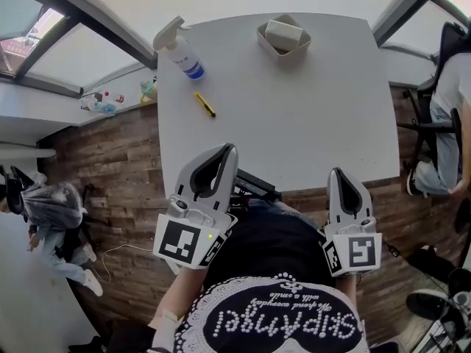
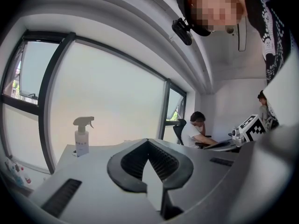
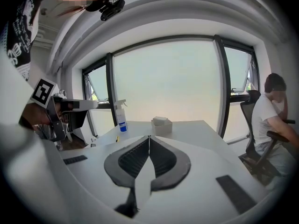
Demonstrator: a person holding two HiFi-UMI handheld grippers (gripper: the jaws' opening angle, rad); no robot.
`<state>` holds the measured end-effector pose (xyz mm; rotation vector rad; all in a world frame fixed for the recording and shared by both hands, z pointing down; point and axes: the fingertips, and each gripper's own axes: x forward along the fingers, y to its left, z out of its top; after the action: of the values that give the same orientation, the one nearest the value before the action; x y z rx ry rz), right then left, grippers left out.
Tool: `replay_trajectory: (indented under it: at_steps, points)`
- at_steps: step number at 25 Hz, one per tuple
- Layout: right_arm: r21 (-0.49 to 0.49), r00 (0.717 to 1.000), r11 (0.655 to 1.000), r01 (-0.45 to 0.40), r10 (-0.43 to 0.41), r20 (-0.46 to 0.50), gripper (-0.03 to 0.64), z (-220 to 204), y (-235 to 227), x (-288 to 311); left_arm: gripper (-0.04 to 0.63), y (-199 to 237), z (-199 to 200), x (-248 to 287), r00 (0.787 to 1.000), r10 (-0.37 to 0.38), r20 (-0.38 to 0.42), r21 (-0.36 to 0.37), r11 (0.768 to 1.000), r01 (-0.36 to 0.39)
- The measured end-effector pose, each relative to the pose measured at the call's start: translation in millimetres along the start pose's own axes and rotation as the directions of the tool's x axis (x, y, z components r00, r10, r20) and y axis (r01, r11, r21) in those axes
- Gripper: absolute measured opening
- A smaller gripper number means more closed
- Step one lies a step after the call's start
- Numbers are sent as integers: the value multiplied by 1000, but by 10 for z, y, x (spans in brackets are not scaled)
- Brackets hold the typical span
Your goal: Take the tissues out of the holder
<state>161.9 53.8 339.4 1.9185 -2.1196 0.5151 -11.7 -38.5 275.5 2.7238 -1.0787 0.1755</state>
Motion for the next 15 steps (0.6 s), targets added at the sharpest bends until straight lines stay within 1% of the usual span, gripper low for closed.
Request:
replay_trajectory:
  at_steps: [8, 15]
  points:
    - [1, 997, 998, 63, -63, -40, 14, 62, 6, 86, 2, 186, 60, 189, 999, -54, -5, -26, 998, 54]
    - [-7, 994, 995, 96, -96, -59, 14, 77, 19, 114, 2, 207, 16, 275, 994, -106, -12, -43, 994, 105]
